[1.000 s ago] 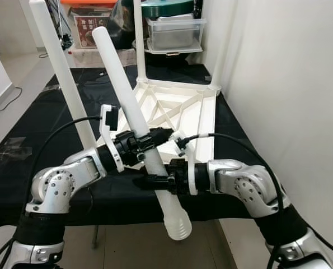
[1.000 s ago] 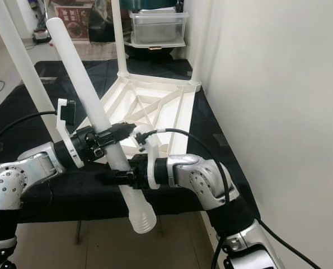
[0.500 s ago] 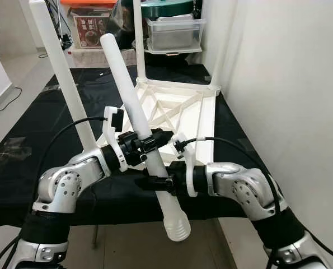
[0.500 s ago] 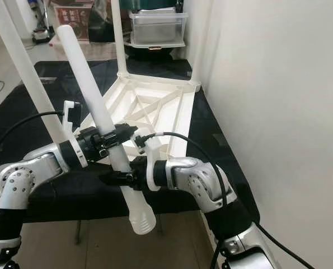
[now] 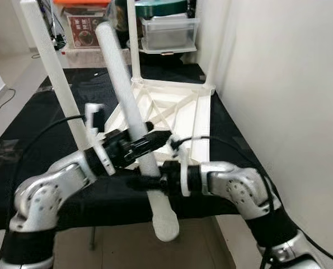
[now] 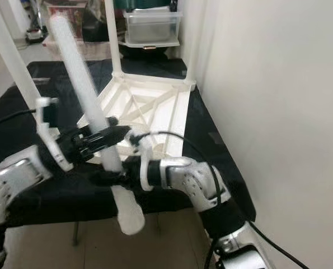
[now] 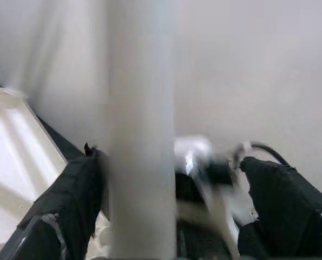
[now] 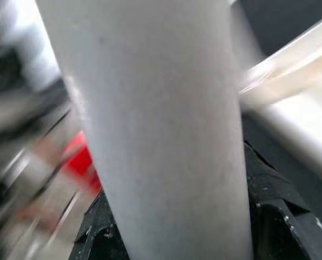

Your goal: Building children table

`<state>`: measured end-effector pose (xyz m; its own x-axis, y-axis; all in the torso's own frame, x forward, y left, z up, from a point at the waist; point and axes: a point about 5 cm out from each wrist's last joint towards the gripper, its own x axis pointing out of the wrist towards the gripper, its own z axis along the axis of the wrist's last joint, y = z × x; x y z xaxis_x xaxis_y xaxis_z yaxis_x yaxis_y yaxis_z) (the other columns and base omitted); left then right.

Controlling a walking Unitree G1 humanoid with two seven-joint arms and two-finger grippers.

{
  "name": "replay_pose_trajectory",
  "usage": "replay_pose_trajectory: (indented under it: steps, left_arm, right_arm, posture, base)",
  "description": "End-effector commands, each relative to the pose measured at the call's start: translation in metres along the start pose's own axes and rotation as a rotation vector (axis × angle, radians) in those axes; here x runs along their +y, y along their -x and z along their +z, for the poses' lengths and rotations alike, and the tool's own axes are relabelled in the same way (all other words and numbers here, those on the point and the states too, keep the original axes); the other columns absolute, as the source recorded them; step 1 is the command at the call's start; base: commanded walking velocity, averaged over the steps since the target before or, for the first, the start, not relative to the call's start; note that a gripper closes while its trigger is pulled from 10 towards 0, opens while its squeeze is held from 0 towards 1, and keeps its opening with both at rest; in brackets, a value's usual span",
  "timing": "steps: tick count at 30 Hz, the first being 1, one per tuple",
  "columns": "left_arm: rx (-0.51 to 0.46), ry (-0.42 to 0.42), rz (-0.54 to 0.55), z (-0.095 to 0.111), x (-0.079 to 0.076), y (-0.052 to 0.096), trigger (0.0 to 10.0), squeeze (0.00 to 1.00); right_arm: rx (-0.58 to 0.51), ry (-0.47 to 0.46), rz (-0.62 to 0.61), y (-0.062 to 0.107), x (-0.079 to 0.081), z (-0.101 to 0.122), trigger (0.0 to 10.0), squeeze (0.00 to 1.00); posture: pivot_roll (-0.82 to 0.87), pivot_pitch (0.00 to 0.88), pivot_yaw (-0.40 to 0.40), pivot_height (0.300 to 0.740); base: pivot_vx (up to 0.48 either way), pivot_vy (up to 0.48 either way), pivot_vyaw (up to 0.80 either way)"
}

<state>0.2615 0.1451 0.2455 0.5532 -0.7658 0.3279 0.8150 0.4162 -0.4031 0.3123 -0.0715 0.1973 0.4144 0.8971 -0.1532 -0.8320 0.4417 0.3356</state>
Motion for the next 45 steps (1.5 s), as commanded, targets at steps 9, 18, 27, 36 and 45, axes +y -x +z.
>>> replay_pose_trajectory:
  steps: [9, 18, 27, 36, 45]
  left_arm:
    - [-0.097, -0.055, 0.179, 0.006, 0.002, 0.008, 10.0, 0.04]
    - [0.15, -0.317, 0.687, -0.018, 0.035, 0.048, 10.0, 0.0]
    - [0.248, -0.376, 0.829, -0.026, 0.039, 0.064, 10.0, 0.0]
    - [0.24, -0.444, 0.768, -0.029, 0.036, 0.057, 10.0, 0.0]
    - [0.244, -0.478, 0.729, -0.03, 0.031, 0.058, 10.0, 0.0]
  right_arm:
    - [-0.27, -0.022, -0.251, 0.019, -0.031, 0.04, 0.0, 0.0]
    - [-0.533, 0.074, -0.783, 0.059, -0.078, 0.074, 0.0, 0.0]
    - [-0.538, 0.144, -0.9, 0.066, -0.085, 0.062, 0.0, 0.0]
    - [-0.581, 0.11, -0.881, 0.058, -0.082, 0.06, 0.0, 0.0]
    - [-0.625, 0.111, -0.846, 0.049, -0.078, 0.063, 0.0, 0.0]
  posture:
    - [0.01, 0.0, -0.053, 0.74]
    - [0.04, 0.0, -0.068, 0.74]
    - [0.05, 0.0, -0.068, 0.74]
    - [0.04, 0.0, -0.055, 0.74]
    - [0.04, 0.0, -0.054, 0.74]
  base:
    - [0.0, 0.0, 0.0]
    - [0.0, 0.0, 0.0]
    - [0.0, 0.0, 0.0]
    - [0.0, 0.0, 0.0]
    - [0.0, 0.0, 0.0]
